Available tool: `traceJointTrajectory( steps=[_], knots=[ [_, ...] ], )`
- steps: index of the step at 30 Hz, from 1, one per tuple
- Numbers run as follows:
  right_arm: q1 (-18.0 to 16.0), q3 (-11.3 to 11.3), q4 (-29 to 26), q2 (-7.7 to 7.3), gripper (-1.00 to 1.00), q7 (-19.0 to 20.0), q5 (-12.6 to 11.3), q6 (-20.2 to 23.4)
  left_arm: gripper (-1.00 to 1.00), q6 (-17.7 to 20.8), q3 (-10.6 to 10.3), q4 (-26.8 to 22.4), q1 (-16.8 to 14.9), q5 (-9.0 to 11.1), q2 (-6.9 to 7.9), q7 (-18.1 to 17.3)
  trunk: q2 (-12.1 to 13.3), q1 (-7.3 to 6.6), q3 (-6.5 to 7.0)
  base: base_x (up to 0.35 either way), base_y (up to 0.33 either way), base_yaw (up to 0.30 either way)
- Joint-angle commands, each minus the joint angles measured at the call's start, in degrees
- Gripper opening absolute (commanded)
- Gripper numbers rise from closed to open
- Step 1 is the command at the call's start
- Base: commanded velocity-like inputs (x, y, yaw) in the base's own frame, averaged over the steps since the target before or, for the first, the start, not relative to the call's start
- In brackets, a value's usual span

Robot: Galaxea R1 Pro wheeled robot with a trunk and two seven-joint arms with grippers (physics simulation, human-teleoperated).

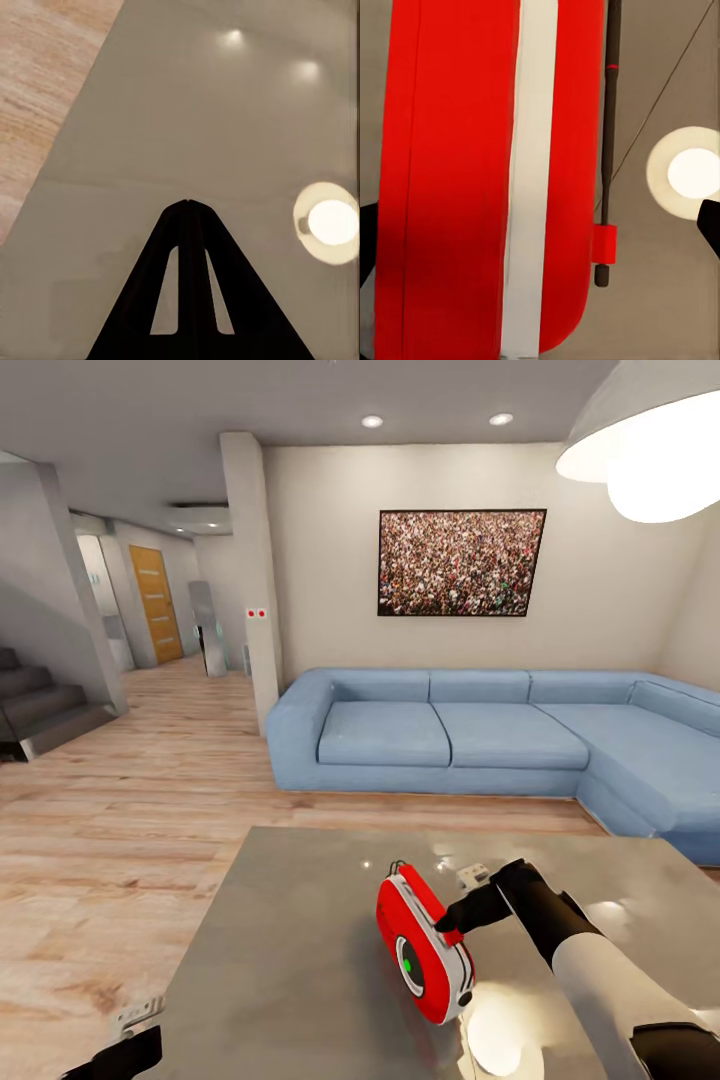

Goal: Turn on the radio receiver that's on the table in the living room.

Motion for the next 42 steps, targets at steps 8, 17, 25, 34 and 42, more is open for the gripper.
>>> traceJointTrajectory(
  steps=[8,17,25,34,42],
  knots=[
    [0.0,0.0,0.0,0.0,1.0,0.0,0.1,0.0,-1.0,-0.1,-0.3,0.1,0.0,-0.1,0.17,0.0,3.2,-1.76,1.44,0.0,0.0,0.0],
    [0.0,0.1,0.0,0.0,1.0,0.0,0.3,0.0,-1.0,-0.1,-0.3,0.1,0.0,-0.2,0.17,0.0,6.8,-3.74,3.06,0.0,0.0,0.0],
    [0.0,0.1,0.0,0.0,1.0,-0.1,0.3,0.0,-1.0,-0.1,-0.3,0.1,0.0,-0.2,0.17,0.0,10.0,-5.5,4.49,0.0,0.0,0.0],
    [0.0,0.1,0.0,0.0,1.0,-0.1,0.2,0.0,-1.0,-0.1,-0.4,0.1,0.0,-0.2,0.17,0.0,13.7,-7.47,6.11,0.0,0.0,0.0],
    [0.0,0.1,0.0,0.0,1.0,-0.1,0.2,0.0,-1.0,0.0,-0.4,0.1,0.0,-0.2,0.17,0.0,16.9,-9.23,7.54,-0.167,-0.092,0.0]
  ],
)
